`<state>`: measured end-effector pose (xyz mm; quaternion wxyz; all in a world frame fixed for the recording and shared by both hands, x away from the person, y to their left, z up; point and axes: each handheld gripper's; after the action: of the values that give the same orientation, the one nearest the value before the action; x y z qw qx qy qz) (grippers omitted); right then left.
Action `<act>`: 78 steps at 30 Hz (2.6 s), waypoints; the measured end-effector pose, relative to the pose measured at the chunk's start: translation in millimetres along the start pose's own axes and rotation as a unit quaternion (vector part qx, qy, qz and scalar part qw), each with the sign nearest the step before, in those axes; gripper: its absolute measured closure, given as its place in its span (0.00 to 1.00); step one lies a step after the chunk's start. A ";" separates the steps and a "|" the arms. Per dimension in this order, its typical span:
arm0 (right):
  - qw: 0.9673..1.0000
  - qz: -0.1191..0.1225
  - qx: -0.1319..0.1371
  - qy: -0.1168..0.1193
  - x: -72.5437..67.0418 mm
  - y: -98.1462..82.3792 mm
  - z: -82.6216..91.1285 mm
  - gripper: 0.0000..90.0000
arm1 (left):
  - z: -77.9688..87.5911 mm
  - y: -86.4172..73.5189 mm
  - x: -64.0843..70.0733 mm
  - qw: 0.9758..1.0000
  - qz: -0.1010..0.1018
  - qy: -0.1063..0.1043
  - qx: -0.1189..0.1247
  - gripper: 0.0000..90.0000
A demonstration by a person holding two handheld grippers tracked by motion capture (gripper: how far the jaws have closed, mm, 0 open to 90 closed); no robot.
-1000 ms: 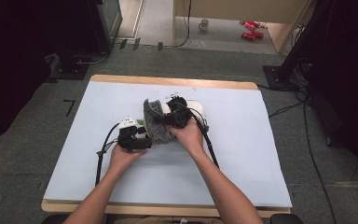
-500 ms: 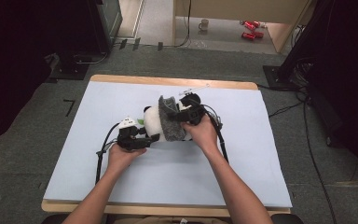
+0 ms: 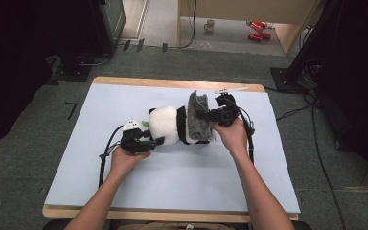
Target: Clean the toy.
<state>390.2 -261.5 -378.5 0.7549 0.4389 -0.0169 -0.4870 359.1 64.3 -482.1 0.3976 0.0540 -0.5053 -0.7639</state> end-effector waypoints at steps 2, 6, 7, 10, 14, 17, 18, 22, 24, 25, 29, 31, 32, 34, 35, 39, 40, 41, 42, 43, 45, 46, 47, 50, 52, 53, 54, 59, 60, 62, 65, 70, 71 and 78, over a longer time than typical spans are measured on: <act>1.000 -0.003 0.003 -0.001 2.8 -1.1 2.3 0.85 | -0.1 0.4 0.0 1.000 0.000 0.000 -0.001 0.37; 1.000 -0.018 0.009 -0.011 15.3 -5.6 14.0 0.85 | -0.4 1.9 -1.0 1.000 0.001 -0.002 -0.005 0.37; 1.000 -0.021 0.010 -0.013 18.2 -7.0 16.2 0.85 | -0.5 2.2 -0.8 1.000 0.002 -0.002 -0.005 0.37; 0.999 -0.029 0.011 -0.020 24.4 -10.9 21.8 0.85 | -0.7 2.9 -0.8 1.000 0.004 -0.002 -0.007 0.37; 0.999 -0.033 0.014 -0.034 27.8 -11.6 30.5 0.85 | -0.8 3.4 -1.0 1.000 0.004 -0.001 -0.011 0.37; 0.999 -0.035 0.026 -0.012 22.3 -8.5 36.1 0.85 | -1.1 3.2 -0.9 1.000 0.005 0.000 -0.010 0.36; 0.999 -0.032 0.029 -0.002 18.4 -6.8 36.9 0.85 | -1.0 3.3 -1.0 1.000 0.003 0.000 -0.011 0.36; 0.999 -0.016 0.033 0.027 -0.4 2.1 30.1 0.85 | -1.1 3.4 -0.6 1.000 0.005 0.000 -0.010 0.36; 0.999 -0.008 0.030 0.033 -9.2 6.8 21.1 0.85 | -1.0 3.5 -0.3 1.000 0.006 0.001 -0.011 0.36; 0.999 -0.005 0.027 0.037 -12.9 8.9 15.4 0.84 | -1.0 3.5 -0.2 1.000 0.006 0.001 -0.011 0.36; 0.998 0.000 0.013 0.058 -28.0 16.1 -12.5 0.84 | -1.2 3.6 -0.1 1.000 0.008 0.001 -0.010 0.35; 0.998 0.003 0.007 0.067 -34.8 18.7 -24.7 0.84 | -1.1 3.7 -0.2 1.000 0.007 0.001 -0.011 0.35; 0.997 0.005 0.004 0.071 -38.8 20.2 -31.2 0.84 | -1.1 3.7 -0.3 1.000 0.007 0.002 -0.011 0.35; 0.997 0.010 -0.005 0.078 -47.9 23.4 -44.6 0.84 | -1.3 3.8 -0.2 1.000 0.006 0.002 -0.010 0.35; 0.997 0.012 -0.008 0.079 -50.5 24.3 -48.7 0.84 | -1.3 3.9 -0.1 1.000 0.006 0.002 -0.009 0.35; 0.996 0.018 -0.026 0.085 -61.9 26.3 -70.7 0.84 | -1.2 5.1 0.9 1.000 0.002 0.006 -0.008 0.35; 0.996 0.017 -0.029 0.085 -63.4 26.1 -74.3 0.84 | -1.0 5.4 1.2 1.000 0.000 0.007 -0.006 0.35; 0.996 0.019 -0.032 0.083 -64.6 25.6 -78.9 0.84 | -0.9 5.5 1.5 1.000 -0.001 0.007 -0.005 0.35; 0.996 0.022 -0.038 0.080 -65.1 24.8 -83.2 0.84 | -0.7 5.7 1.5 1.000 -0.002 0.007 -0.007 0.35; 0.996 0.024 -0.046 0.074 -65.3 23.7 -87.1 0.83 | -1.1 5.6 1.4 1.000 -0.002 0.008 -0.010 0.35; 0.996 0.020 -0.048 0.073 -62.8 21.5 -91.2 0.83 | -1.4 5.0 0.8 1.000 0.000 0.007 -0.010 0.35; 0.996 0.016 -0.047 0.075 -61.2 20.9 -90.7 0.83 | -1.4 5.0 0.8 1.000 0.000 0.007 -0.010 0.35; 0.996 0.018 -0.045 0.072 -60.4 20.7 -89.7 0.83 | -1.5 5.2 0.6 1.000 -0.001 0.007 -0.009 0.35; 0.997 0.024 -0.048 0.061 -58.4 21.0 -83.9 0.84 | -2.1 5.1 0.9 1.000 -0.001 0.008 -0.005 0.35; 0.997 0.022 -0.049 0.054 -54.9 21.0 -78.7 0.84 | -2.2 5.0 0.9 1.000 -0.001 0.008 -0.005 0.35; 0.997 0.021 -0.049 0.050 -52.4 20.7 -76.0 0.84 | -2.2 5.0 0.9 1.000 -0.001 0.008 -0.005 0.35; 0.998 0.019 -0.048 0.047 -49.9 20.2 -73.1 0.84 | -2.2 5.0 0.9 1.000 -0.001 0.008 -0.005 0.35; 0.999 0.002 -0.038 0.034 -31.1 15.0 -53.3 0.84 | -2.4 4.9 0.6 1.000 0.000 0.006 -0.004 0.35; 0.999 0.001 -0.036 0.033 -29.0 14.0 -50.1 0.84 | -2.5 4.9 0.6 1.000 -0.001 0.006 -0.003 0.35; 0.999 -0.001 -0.029 0.032 -23.8 11.8 -41.0 0.84 | -2.4 4.9 0.5 1.000 -0.002 0.007 -0.003 0.35; 1.000 -0.001 -0.019 0.025 -16.6 9.1 -26.4 0.84 | -2.4 4.8 0.2 1.000 -0.003 0.006 -0.003 0.35; 1.000 -0.008 -0.007 0.015 -3.0 3.0 -5.2 0.84 | -2.3 5.0 0.0 1.000 -0.004 0.006 -0.005 0.35; 1.000 -0.010 -0.005 0.014 -0.1 1.4 -1.8 0.84 | -2.3 5.0 0.0 1.000 -0.005 0.006 -0.005 0.35; 0.999 -0.030 0.009 0.012 19.5 -12.2 14.7 0.83 | -2.2 5.1 -0.6 1.000 -0.007 0.005 -0.005 0.35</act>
<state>385.0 -287.4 -385.6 0.7360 0.4517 0.0009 -0.5042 363.4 62.3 -479.2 0.3950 0.0595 -0.4990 -0.7690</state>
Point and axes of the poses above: each handheld gripper's, and its own axes: z roughly backward along the jaws, y roughly out of its top, x roughly to its right, and after that the axes turned 1 degree about y, right-handed
